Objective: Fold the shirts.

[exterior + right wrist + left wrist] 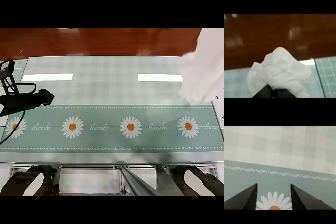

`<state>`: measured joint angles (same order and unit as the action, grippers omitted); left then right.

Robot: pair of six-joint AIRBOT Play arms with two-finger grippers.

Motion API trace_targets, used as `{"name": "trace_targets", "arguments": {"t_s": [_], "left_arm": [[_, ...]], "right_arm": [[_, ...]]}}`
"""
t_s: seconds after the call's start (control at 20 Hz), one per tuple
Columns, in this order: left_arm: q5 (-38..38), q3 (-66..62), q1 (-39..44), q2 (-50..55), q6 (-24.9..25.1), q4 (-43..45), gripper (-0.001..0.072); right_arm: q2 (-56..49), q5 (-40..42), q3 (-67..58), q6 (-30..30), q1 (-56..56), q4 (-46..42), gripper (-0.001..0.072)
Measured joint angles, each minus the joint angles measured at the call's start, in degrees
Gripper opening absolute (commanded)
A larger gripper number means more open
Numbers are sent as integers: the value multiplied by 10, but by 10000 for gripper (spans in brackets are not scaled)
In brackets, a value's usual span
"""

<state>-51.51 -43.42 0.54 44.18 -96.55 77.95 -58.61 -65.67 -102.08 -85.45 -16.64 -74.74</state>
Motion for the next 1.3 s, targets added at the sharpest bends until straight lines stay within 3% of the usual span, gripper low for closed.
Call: {"name": "trace_targets", "arguments": {"t_s": [0.3,0.55,0.8,1.1,1.3], "left_arm": [[-1,0,-1,0,0,-24,506],[-2,0,-1,0,0,-35,506],[-2,0,-1,0,0,-50,506],[-1,0,-1,0,0,-60,506],[0,0,-2,0,0,-64,506]], "right_arm": [[4,-9,-141,21,0,97,18],[5,-20,-166,48,0,221,18],[5,-80,-162,63,17,292,19],[-13,-92,-84,69,239,259,19],[-88,-81,-63,68,416,203,19]]}}
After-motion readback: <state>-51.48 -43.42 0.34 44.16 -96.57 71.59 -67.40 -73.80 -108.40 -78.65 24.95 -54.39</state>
